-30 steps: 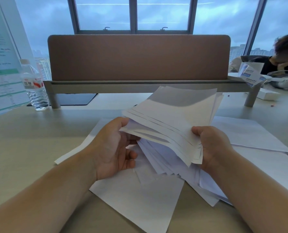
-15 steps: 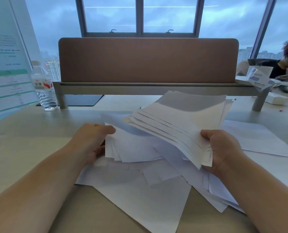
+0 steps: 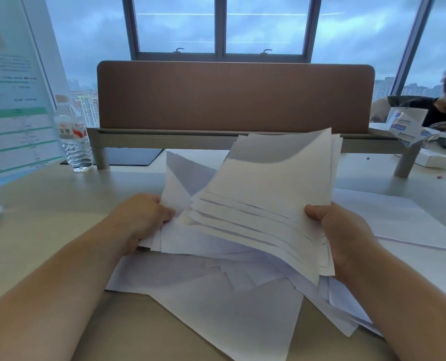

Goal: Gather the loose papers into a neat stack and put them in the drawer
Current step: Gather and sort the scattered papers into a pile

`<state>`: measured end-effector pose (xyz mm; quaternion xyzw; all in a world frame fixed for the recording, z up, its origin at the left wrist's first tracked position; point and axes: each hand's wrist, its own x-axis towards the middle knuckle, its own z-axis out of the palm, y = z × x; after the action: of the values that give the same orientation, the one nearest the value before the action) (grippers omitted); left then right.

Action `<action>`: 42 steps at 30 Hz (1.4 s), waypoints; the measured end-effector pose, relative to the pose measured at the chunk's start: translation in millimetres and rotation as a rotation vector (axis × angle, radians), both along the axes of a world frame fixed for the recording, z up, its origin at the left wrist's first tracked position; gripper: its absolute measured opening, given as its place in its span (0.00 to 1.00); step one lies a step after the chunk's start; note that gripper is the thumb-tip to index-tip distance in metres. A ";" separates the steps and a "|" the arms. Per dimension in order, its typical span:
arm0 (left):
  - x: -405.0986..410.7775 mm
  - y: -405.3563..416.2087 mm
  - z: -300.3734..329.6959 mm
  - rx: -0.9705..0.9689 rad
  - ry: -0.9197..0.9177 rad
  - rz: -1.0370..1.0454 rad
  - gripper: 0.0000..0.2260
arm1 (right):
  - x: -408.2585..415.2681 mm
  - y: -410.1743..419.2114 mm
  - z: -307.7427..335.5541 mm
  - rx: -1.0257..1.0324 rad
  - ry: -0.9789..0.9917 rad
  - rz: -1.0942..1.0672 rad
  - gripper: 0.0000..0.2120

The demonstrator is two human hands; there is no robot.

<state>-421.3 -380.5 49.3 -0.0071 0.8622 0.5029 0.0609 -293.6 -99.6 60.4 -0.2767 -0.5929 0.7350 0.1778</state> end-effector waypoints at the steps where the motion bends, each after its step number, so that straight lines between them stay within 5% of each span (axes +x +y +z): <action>1: -0.1 -1.0 2.4 0.073 -0.019 0.012 0.08 | 0.6 -1.4 1.9 0.019 -0.002 0.024 0.08; 4: 2.5 0.1 12.7 0.306 -0.009 0.094 0.02 | 1.6 -5.0 4.6 0.051 0.006 0.090 0.08; 7: -5.2 -1.8 15.8 0.520 0.017 0.198 0.07 | 2.1 -6.6 5.5 0.051 0.021 0.116 0.08; 11: -5.8 -4.1 17.3 0.618 -0.012 0.181 0.06 | 0.2 -3.9 4.0 0.007 0.041 0.113 0.08; 27: 33.1 18.3 17.7 0.445 -0.082 -0.149 0.18 | -5.5 -6.5 -8.5 0.065 0.081 0.335 0.14; 35: 34.7 25.8 13.4 0.059 -0.132 -0.288 0.06 | 1.6 -16.0 -9.2 0.282 -0.016 0.452 0.10; 42: 31.0 20.8 11.2 0.026 -0.131 -0.278 0.10 | -2.7 -17.1 -12.7 0.355 -0.060 0.437 0.09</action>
<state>-390.3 -359.7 60.5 0.0803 0.8424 0.4994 0.1860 -296.3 -116.6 47.7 -0.1284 -0.7631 0.6319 0.0434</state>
